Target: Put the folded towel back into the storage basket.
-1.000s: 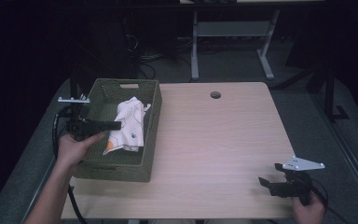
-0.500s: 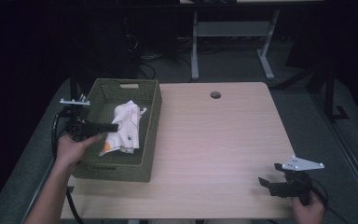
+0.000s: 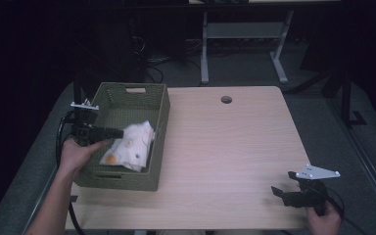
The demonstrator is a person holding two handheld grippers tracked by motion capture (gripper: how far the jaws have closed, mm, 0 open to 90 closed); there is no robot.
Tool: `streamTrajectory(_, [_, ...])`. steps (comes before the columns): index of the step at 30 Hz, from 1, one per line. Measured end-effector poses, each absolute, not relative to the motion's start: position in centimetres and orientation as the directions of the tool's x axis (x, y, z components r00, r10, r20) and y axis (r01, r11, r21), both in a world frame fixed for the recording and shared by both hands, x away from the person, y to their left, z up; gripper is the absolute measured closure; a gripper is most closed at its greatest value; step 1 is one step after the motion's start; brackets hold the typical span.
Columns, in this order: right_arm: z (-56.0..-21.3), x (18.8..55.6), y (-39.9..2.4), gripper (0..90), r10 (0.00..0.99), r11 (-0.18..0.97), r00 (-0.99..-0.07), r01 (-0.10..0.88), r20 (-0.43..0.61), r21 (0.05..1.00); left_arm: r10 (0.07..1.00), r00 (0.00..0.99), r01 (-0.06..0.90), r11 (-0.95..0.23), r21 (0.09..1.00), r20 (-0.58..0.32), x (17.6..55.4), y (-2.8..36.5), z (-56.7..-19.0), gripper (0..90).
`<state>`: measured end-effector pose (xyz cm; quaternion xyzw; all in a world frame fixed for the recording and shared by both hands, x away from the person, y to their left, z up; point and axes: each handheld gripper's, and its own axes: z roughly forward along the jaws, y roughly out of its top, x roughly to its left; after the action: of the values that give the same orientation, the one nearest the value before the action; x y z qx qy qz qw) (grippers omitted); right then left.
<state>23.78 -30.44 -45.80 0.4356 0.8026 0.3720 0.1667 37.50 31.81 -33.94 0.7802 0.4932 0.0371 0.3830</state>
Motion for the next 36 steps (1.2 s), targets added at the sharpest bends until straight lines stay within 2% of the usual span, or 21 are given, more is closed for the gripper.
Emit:
streamTrajectory(17, [-45.8, 23.7, -30.2, 13.8, 0.819, 0.353, -0.572, 0.575, 0.053, 0.738, 0.787, 0.522, 0.734, -0.220, 0.642, -0.328, 36.7, 31.1, -34.2, 59.6])
streamTrajectory(28, [-45.8, 23.7, -30.2, 13.8, 0.819, 0.352, -0.572, 0.574, 0.054, 0.740, 0.792, 0.521, 0.721, -0.210, 0.660, -0.318, 36.4, 30.4, -33.9, 48.6])
streamTrajectory(36, [-45.8, 23.6, -30.2, 13.7, 0.818, 0.351, -0.572, 0.573, 0.055, 0.740, 0.784, 0.536, 0.698, -0.204, 0.686, -0.312, 36.0, 29.4, -33.0, 47.0])
